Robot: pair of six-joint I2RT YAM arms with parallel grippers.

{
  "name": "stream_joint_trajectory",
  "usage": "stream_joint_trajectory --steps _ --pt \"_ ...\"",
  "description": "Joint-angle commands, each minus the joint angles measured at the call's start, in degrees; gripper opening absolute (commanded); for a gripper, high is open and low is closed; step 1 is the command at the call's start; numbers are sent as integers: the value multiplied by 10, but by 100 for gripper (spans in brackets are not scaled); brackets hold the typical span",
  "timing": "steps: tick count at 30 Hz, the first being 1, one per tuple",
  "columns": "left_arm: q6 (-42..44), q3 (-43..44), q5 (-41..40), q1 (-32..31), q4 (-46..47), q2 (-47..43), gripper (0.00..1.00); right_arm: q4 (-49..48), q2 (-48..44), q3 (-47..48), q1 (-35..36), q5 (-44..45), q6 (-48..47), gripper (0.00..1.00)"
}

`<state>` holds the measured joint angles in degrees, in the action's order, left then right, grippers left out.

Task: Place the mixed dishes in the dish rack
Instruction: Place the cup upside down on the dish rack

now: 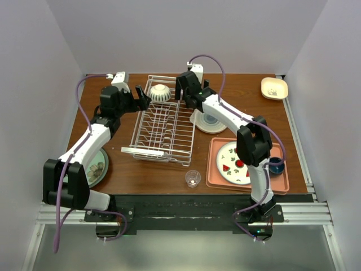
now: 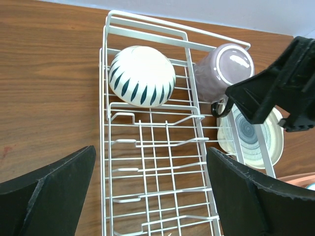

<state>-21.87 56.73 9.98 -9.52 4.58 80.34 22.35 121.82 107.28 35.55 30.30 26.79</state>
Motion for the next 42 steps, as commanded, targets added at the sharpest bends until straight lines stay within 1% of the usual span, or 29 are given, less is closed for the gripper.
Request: stream_joint_trajectory --steps 1,4,6,7,9,10,15,16,20,23,26,27,29,30,32,36,42 --pt "5 28 -6 -2 10 -17 100 2 -45 -11 0 -16 -7 98" --pt "4 29 -4 -2 10 -17 100 2 -70 -35 0 -22 -6 97" --pt "5 29 -2 -2 10 -17 100 -3 -87 -52 0 -21 -7 94" --pt "5 29 -1 -2 10 -18 100 -5 -103 -64 0 -21 -9 89" --pt "6 26 0 -2 9 -20 100 -4 -114 -91 0 -20 -12 83" --pt "6 25 -1 -2 8 -22 100 -2 -123 -100 0 -21 -14 79" --pt "7 12 -4 -2 10 -30 100 -10 -129 -157 0 -37 -18 63" --pt "8 9 -5 -2 10 -30 100 -9 -127 -159 0 -42 -21 59" --pt "9 6 -3 -2 8 -31 100 -10 -109 -164 0 -67 -27 55" --pt "9 4 -4 -2 7 -31 100 -9 -95 -161 0 -72 -26 48" --pt "10 3 -7 -2 6 -32 100 -13 -83 -159 0 -76 -25 34" --pt "10 3 -8 -2 7 -31 100 -13 -77 -156 0 -76 -24 24" --pt "12 5 -11 -2 7 -31 100 -13 -73 -149 0 -77 -23 16" --pt "12 7 -12 -2 5 -31 100 -14 -72 -147 0 -77 -23 7" --pt "15 12 -15 -2 4 -30 100 -16 -68 -136 0 -76 -19 0" --pt "17 22 -17 -2 3 -31 100 -19 -55 -112 0 -73 -18 0" --pt "24 32 -24 -2 0 -28 100 -6 -6 -41 2 -83 -18 0"
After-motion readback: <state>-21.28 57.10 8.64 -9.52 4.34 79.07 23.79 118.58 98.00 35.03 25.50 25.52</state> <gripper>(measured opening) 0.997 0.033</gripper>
